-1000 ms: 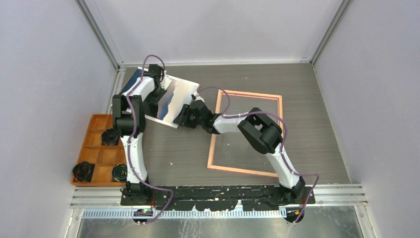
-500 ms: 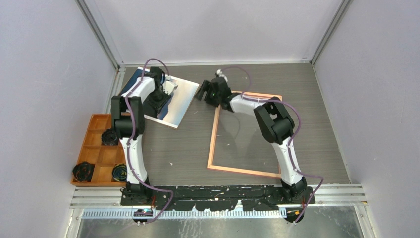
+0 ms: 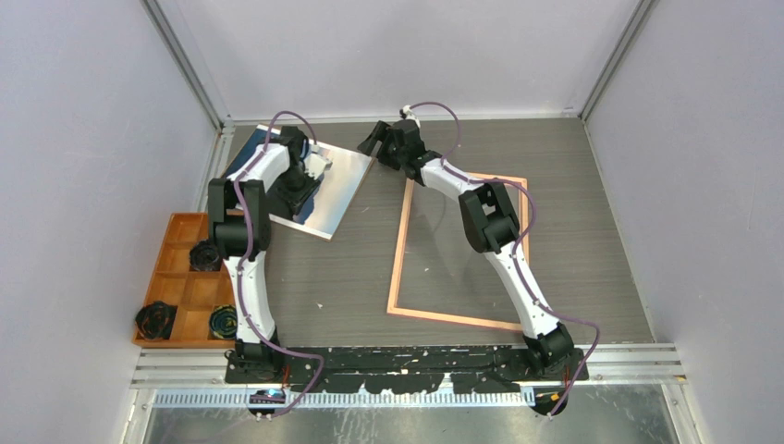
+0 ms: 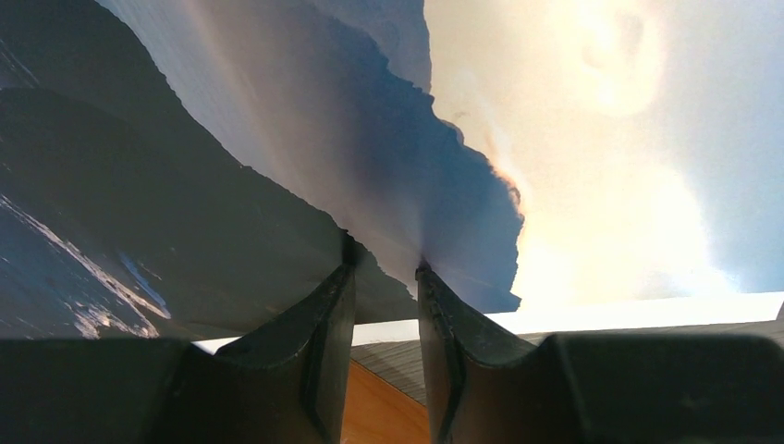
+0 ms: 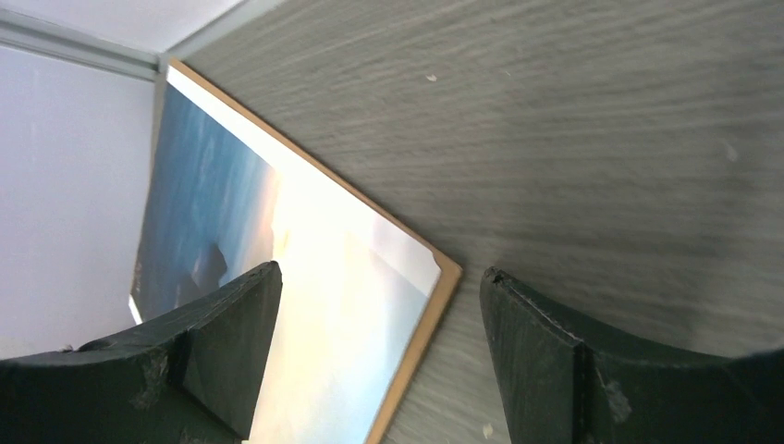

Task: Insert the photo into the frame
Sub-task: Adjust the photo at the center of the board.

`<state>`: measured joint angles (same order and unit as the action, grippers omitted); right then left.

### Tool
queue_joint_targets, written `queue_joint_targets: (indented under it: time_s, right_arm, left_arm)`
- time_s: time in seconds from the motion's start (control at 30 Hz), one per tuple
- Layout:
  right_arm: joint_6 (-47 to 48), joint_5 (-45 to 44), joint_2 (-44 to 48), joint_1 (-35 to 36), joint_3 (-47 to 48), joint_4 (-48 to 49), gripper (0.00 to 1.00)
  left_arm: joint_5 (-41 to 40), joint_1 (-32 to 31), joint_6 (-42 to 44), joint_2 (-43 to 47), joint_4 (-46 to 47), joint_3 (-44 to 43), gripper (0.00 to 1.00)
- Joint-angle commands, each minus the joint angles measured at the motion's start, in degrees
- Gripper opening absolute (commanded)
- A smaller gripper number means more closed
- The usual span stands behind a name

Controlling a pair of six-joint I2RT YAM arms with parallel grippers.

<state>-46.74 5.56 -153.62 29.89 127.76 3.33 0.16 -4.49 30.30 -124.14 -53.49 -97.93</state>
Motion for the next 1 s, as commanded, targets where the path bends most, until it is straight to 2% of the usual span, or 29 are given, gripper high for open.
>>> queue_joint_targets:
  time_s: [0.0,0.27,0.43,0.57,0.7,0.8,0.97]
  right_arm:
    - [-0.6,-0.6,-4.1,-0.2,3.2,-4.5,0.84]
    - [-1.8,-1.4,-5.0,-0.7,6.1,-5.3,0.83]
    - [-3.1,3.5,-10.3,-0.8,14.3,-8.2,0.84]
    - [-3.9,6.7,-11.8,-0.8,15.6,-8.0,0.83]
    - [-2.8,8.0,-9.8,-0.7,11.7,-7.5,0.81]
    - [-2.4,9.3,-7.7,-0.7,7.8,-6.1,0.79]
    - [-0.9,11.5,-3.0,0.2,-0.2,-3.5,0.76]
  left_arm:
    - [1.6,0.3,1.1,-0.1,-0.9,3.3,0.33]
    - [2.5,0.0,2.6,0.2,-1.4,4.9,0.33]
    - [3.8,-0.2,4.6,3.6,-3.6,5.2,0.34]
    - [4.6,-0.6,7.5,6.9,-6.2,6.3,0.37]
    - [2.8,-1.6,10.7,9.1,-7.3,9.7,0.40]
    - [-2.7,-3.0,10.6,10.3,-2.4,14.5,0.40]
    - [-11.1,-4.4,8.4,8.4,3.5,16.6,0.40]
